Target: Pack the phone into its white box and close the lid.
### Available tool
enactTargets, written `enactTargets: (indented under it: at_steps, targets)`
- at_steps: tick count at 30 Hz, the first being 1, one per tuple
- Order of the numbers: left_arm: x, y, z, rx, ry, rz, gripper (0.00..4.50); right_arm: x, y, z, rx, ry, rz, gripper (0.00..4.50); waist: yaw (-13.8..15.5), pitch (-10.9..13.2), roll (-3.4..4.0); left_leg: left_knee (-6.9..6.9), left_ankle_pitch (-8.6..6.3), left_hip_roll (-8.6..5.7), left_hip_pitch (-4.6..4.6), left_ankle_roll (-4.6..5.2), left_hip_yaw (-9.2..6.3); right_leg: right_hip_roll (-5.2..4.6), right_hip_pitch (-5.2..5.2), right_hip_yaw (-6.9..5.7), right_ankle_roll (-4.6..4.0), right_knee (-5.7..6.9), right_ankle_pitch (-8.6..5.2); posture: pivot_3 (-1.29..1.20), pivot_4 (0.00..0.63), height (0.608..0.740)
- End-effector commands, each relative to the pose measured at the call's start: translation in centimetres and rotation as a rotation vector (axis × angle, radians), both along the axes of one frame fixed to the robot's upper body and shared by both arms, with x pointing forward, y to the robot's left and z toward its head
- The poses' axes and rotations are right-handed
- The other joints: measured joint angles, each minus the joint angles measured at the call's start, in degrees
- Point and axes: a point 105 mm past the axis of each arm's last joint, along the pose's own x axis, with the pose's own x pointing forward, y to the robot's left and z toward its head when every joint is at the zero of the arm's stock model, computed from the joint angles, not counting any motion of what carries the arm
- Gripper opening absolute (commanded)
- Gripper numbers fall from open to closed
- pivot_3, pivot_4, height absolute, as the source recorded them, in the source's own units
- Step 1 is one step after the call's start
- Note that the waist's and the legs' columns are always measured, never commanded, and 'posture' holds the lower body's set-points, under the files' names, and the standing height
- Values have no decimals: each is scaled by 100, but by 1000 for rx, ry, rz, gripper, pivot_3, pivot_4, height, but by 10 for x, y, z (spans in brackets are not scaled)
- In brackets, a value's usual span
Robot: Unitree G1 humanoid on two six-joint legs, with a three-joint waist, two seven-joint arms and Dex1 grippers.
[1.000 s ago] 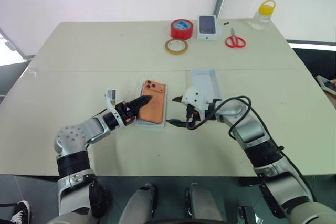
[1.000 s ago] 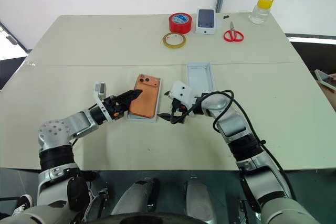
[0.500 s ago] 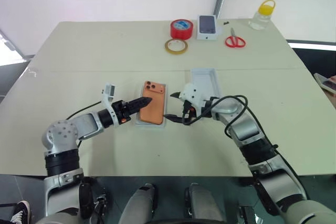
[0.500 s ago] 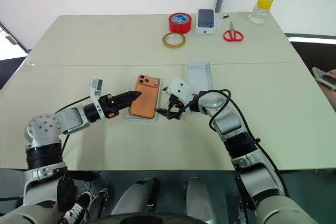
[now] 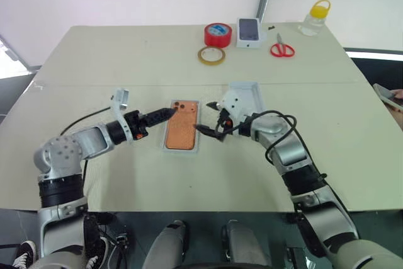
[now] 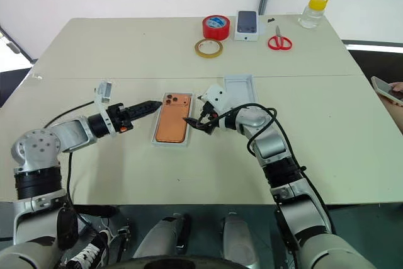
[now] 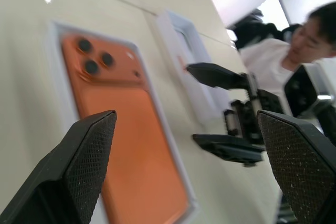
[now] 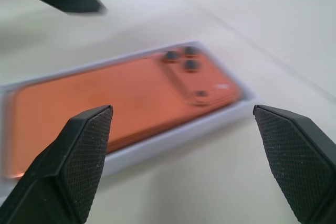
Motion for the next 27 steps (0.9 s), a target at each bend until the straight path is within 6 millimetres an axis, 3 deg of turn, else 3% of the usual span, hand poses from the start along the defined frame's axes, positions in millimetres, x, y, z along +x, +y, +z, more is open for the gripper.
enactTargets:
  at_steps: [1, 3, 6, 10, 11, 13, 19, 27]
  targets:
    - [11, 3, -5, 84, -59, 63, 4247, 1, 2, 9, 55, 4, 2, 4500, 6, 0, 0, 0, 0, 0, 0, 0, 1, 0, 1, 0, 0, -2, 0, 0, 150, 740]
    - [15, 3, -9, 70, -55, 100, 3675, 1, 4, 16, 95, -16, -1, 4500, -6, 0, 0, -1, 0, 0, 0, 0, 2, -1, 1, 0, 0, -4, 0, 0, 150, 740]
    - [15, 4, -11, 64, -58, 108, 2238, 3, 4, 18, 64, -70, -20, 3636, -15, 0, 0, -5, 0, 0, 0, 0, 1, 0, -2, 1, 0, -2, 0, 0, 150, 740]
    - [19, 14, -22, 141, -60, 163, 185, -1, 7, 6, 6, -72, -9, 1591, -17, 0, 0, -5, 0, 0, 0, 0, 2, 0, -2, 1, 0, -2, 0, 0, 150, 740]
    - [20, 15, -23, 144, -56, 173, 0, -3, 8, 3, -6, -77, -3, 981, -14, 0, 0, -6, 0, 0, 1, 0, 2, 0, -3, 1, 0, -2, 0, 0, 150, 740]
    - [23, 17, -26, 165, -52, 198, 0, -6, 10, 1, -13, -81, 5, 67, -5, 0, 0, -8, 0, 0, 1, 0, 1, 0, -3, 1, 0, -2, 0, 0, 150, 740]
    - [22, 14, -45, 227, -12, 167, 0, -9, 15, -15, -153, -135, 19, 67, -12, 0, 0, -9, 0, 0, 1, 0, 1, 1, -4, 1, 0, -2, 0, 0, 150, 740]
    - [22, -20, -63, 238, 21, 58, 0, -9, 22, -18, -212, -172, 51, 67, -4, 0, 0, -9, 0, 0, 1, 0, 1, 1, -3, 1, 0, -2, 0, 0, 150, 740]
